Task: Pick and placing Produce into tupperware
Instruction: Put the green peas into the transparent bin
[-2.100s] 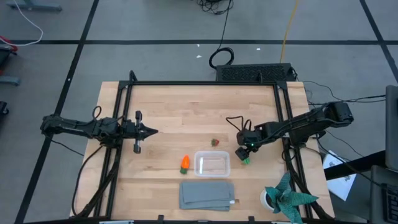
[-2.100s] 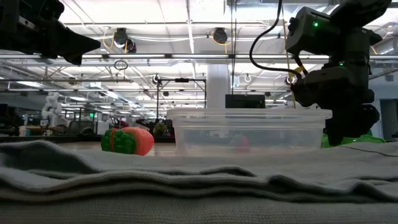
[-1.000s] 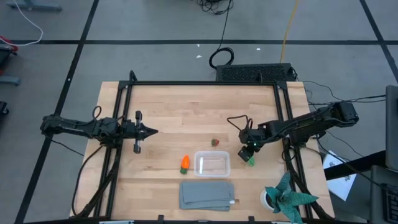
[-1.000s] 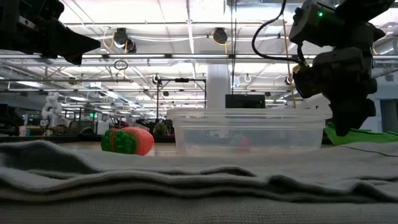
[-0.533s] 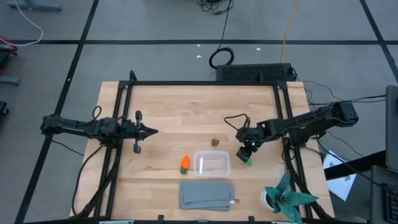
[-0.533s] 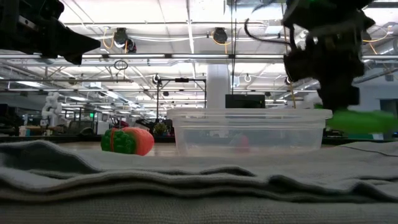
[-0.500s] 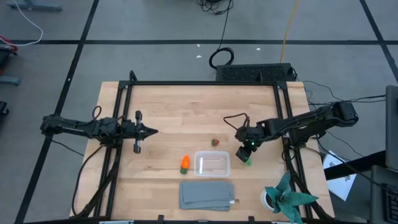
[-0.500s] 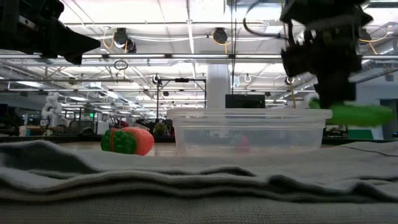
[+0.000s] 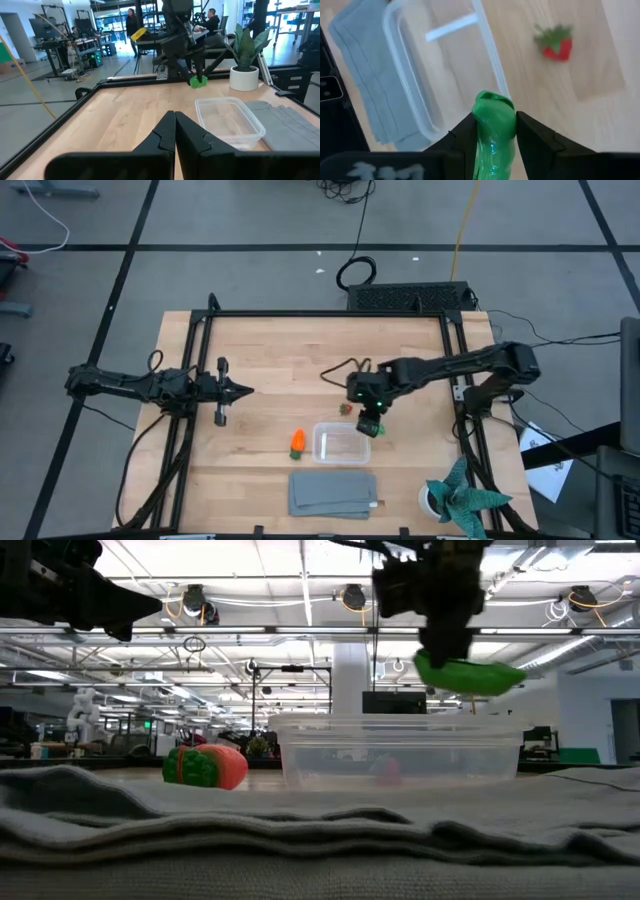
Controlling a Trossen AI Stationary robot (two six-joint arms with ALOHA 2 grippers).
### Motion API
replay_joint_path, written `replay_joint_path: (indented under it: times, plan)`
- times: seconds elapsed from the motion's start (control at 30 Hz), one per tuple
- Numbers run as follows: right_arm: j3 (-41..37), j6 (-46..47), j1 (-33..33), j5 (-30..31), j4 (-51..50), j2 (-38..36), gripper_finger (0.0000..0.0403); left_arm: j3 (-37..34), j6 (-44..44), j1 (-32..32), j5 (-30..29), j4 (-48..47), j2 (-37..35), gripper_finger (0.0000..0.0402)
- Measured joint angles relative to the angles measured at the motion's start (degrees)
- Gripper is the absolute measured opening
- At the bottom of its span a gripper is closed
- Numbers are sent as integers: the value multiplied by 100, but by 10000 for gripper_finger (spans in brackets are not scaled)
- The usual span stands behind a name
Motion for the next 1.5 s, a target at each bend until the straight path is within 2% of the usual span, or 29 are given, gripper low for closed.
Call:
replay_joint_path:
  times: [0.37,0.83,1.17,1.5]
  plan:
    - [1242,-935,-301,-171,-550,1129,109,0,1,-1,4,-34,2,5]
    - [2720,-1395,-359,-172,-1192,1736,109,0,4,-1,6,-30,2,5]
    - [2838,-2169,-195,-99,-464,2016,109,0,4,-1,7,-33,2,5]
    - [2831,-2851,232,72,-231,2444,109,0,4,1,22,-48,2,5]
